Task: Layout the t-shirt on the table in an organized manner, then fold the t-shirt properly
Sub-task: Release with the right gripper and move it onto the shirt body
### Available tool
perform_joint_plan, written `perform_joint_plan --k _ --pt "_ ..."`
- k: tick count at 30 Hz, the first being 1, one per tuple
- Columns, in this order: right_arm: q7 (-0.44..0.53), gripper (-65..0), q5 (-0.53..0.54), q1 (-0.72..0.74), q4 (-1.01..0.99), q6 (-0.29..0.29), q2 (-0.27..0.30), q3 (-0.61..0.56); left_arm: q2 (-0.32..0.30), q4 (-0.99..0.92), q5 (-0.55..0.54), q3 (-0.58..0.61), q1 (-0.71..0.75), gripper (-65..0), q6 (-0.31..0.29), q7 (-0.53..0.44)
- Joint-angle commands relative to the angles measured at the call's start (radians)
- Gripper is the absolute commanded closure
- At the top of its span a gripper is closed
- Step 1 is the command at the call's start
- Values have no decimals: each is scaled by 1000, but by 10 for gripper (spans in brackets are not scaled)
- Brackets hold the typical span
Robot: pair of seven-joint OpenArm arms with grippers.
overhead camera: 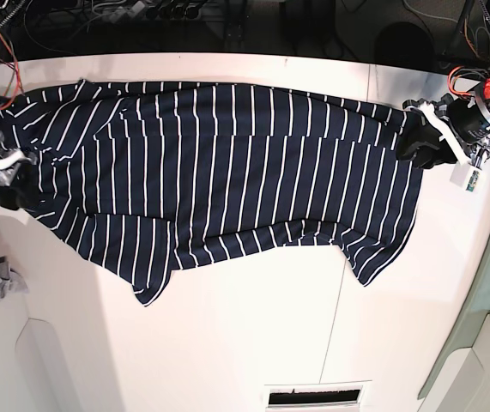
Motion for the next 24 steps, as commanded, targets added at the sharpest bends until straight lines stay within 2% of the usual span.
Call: perform_joint_plan --k 1,6,11,14,16,17,19,24 --pt "37 -256 -20 37 9 1 9 -47 -16 16 -8 -8 -5 -272 -8 -22" --pt "101 -257 -278 161 -44 -68 -57 -312 -16 2 -4 -8 -4 -272 -8 -21" --pt "210 -257 -516 272 -241 -193 -125 -542 -17 -2 -5 -7 -4 -272 -8 -21" --pt "276 -257 -620 337 -363 -332 -134 -685 -20 -2 -5 -8 -4 -271 -8 -18" --pt "276 -257 -674 370 -410 -443 -134 -765 -19 -2 -7 -8 -4 -271 -8 -12" --pt "276 -257 -698 381 -425 -477 -134 -794 -19 -2 -8 -8 -2 -272 -8 -13" --pt "276 -257 -741 396 -444 -500 -134 -832 -19 -2 -11 -8 -2 -271 -8 -14" --pt "279 -257 -744 404 -455 -523 -133 -845 -19 -2 -11 -7 -2 -271 -7 -14"
